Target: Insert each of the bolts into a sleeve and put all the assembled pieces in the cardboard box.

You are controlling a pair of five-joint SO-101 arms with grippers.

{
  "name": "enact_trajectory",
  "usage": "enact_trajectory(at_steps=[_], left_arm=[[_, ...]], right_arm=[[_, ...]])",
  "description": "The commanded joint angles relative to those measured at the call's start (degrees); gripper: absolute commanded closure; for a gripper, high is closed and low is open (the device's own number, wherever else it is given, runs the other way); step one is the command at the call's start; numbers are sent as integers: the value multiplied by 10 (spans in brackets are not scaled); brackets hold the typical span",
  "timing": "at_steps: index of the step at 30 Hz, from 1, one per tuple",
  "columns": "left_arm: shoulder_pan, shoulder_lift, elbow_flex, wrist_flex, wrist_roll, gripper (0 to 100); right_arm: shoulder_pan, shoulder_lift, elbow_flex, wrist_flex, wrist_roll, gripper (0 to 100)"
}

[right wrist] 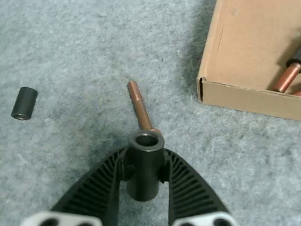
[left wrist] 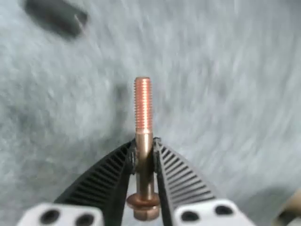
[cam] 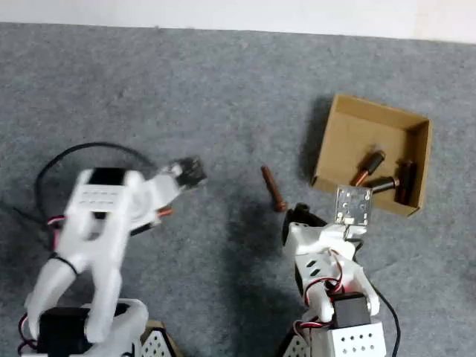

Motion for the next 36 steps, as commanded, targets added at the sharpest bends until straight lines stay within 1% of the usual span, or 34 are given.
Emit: enact_trajectory(at_steps=[1, 3, 5, 7, 10, 11, 12, 14, 17, 18, 20, 22, 24, 25, 28, 30, 31, 32, 33, 36], left_arm=[[-120, -24, 1, -6, -223, 995], [-142, -24, -3, -6, -251, 995], [-148, -25, -4, -6, -263, 995], [-149, -25, -10, -6, -262, 993], [-149, -25, -27, -6, -260, 990], [-150, -25, -32, -6, -255, 976], [-151, -25, -37, -7, -235, 950], [-151, -26, -49, -12, -155, 870], [-160, -29, -57, -33, 18, 741], [-166, -29, -57, -43, 68, 710], [-175, -29, -57, -69, 135, 684], [-185, -29, -53, -103, 195, 694], [-185, -29, -54, -117, 298, 713], [-186, -29, -55, -116, 369, 727], [-203, -29, -51, -75, 642, 773], [-195, -28, -51, -37, 787, 800], [-184, -29, -51, -19, 840, 812], [-178, -29, -51, -3, 874, 819], [-175, -29, -51, 9, 892, 822], [-175, -29, -37, 15, 920, 822]], right_arm=[[5, -7, -8, -16, 6, 990], [5, -7, -8, -16, 6, 990], [5, -7, -8, -16, 6, 990], [5, -7, -8, -16, 11, 990], [5, -7, -7, -16, 50, 990], [5, -7, -7, -15, 57, 990], [5, -7, -7, -14, 60, 990], [5, -7, -1, -13, 61, 990], [5, -7, 4, -15, 62, 990], [5, -7, 4, -15, 62, 990], [5, -7, 4, -15, 62, 990], [5, -7, 4, -15, 62, 990], [5, -7, 4, -15, 62, 990], [5, -7, 4, -15, 62, 990], [5, -7, 4, -15, 62, 990], [5, -7, 4, -15, 62, 990], [5, -7, 4, -15, 62, 990], [5, -7, 4, -15, 62, 990], [5, -7, 4, -15, 62, 990], [5, -7, 5, -15, 62, 990]])
